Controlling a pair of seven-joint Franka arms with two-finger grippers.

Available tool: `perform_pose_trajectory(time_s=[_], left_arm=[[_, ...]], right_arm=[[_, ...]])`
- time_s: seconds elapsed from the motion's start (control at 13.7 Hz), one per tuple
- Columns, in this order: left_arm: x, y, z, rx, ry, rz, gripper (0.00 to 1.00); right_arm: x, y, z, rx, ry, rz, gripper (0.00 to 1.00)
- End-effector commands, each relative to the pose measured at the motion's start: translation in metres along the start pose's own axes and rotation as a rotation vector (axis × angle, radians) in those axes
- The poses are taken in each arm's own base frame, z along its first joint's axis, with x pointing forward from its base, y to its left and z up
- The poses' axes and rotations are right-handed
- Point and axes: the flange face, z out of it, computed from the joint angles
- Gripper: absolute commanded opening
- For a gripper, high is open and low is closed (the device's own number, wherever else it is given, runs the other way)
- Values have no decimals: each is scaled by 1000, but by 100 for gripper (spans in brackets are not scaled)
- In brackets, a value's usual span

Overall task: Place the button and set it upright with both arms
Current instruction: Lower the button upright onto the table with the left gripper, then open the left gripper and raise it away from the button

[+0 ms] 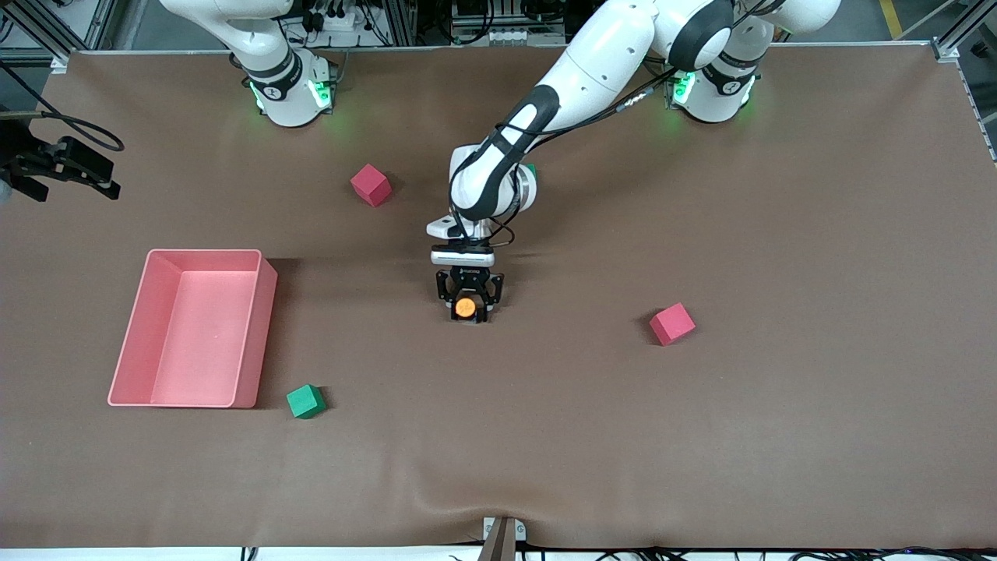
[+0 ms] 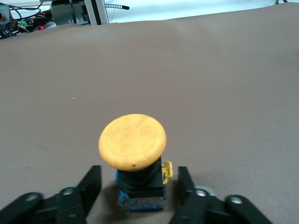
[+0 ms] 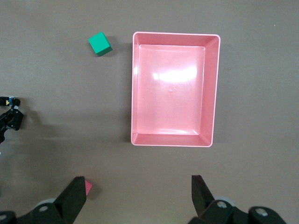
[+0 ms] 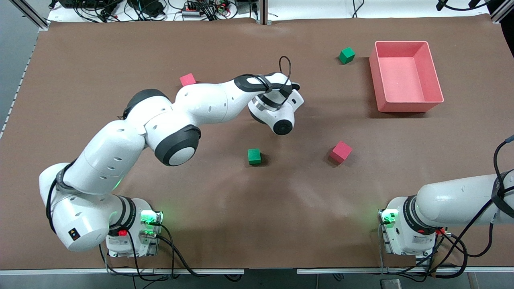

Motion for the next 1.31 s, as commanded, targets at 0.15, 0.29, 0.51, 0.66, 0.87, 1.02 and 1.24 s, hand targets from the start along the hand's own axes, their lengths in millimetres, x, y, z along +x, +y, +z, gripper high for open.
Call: perform_pose_trajectory(time_s=[0.15,0.29,0.51,0.66,0.87,1.02,1.24], left_arm=[[17,28,-34,34,-66,-182,100],[37,37,-54,83,-110,-269,100],[69,46,-91,188,-269,-318,100],[105,43,-117,220,-350,-340,100],[183,22,-152,206,-457,-388,100],[247,-27,-147,206,-521,-387,100],[323,-109,-135,210,-592,-433,100]], right_arm=[[2,2,-4,-17,-4,-6,100],[2,2,-4,-17,-4,-6,100],[2,2,-4,-17,-4,-6,100],[2,2,-4,-17,-4,-6,100],[2,2,-4,-16,-7,-6,100],[1,2,-4,-16,-8,-6,100],[1,2,-4,-16,-8,-6,100]])
